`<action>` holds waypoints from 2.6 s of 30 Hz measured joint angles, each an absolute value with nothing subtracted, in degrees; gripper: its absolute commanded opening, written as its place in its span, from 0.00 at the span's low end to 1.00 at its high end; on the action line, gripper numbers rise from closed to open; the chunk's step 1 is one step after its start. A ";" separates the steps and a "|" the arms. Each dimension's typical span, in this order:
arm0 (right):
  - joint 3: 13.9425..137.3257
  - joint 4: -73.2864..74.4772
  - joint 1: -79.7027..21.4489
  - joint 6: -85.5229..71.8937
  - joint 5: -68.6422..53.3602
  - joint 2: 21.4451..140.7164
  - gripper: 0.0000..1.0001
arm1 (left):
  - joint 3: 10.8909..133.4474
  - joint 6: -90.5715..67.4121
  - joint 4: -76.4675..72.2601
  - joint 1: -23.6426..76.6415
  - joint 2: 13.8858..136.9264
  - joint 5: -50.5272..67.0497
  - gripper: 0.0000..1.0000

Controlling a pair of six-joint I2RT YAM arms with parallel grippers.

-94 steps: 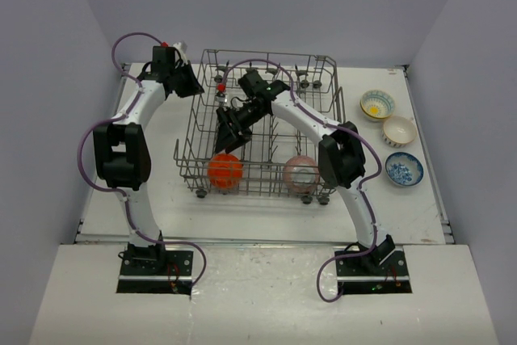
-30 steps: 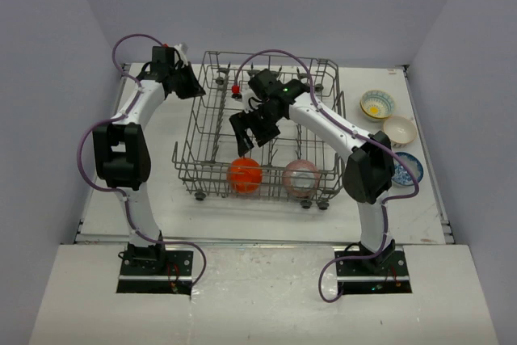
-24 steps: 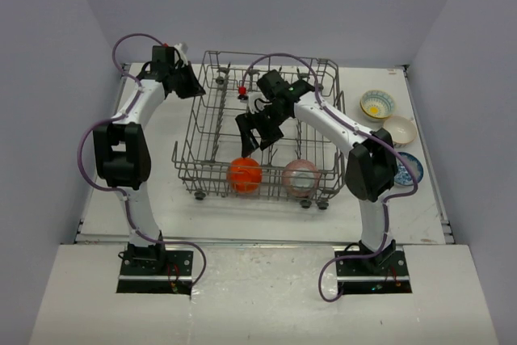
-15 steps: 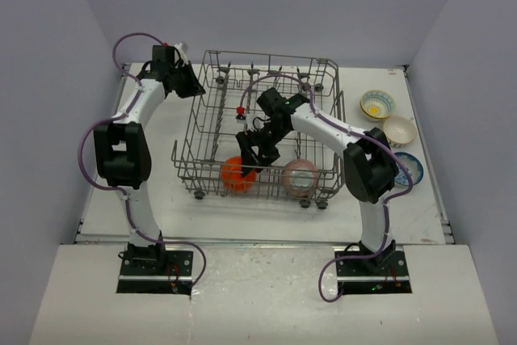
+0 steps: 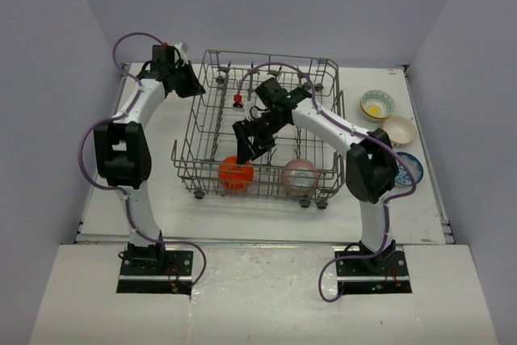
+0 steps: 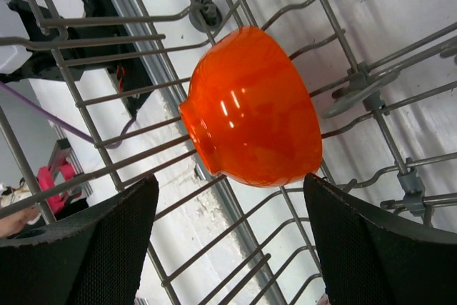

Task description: Unload the bowls from the dish rack

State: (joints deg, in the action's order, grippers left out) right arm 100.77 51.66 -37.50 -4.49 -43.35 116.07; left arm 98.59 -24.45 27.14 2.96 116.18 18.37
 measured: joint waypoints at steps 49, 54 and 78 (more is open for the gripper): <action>99.02 48.38 -36.75 -6.98 -51.51 121.43 0.90 | 99.50 -23.88 27.64 2.92 116.57 17.89 0.00; 99.55 48.23 -37.41 -9.13 -48.88 121.43 0.90 | 99.50 -23.88 27.38 2.79 116.64 17.80 0.00; 100.01 45.23 -39.53 -13.04 -31.03 116.49 0.89 | 98.74 -24.03 24.82 2.24 116.79 17.10 0.00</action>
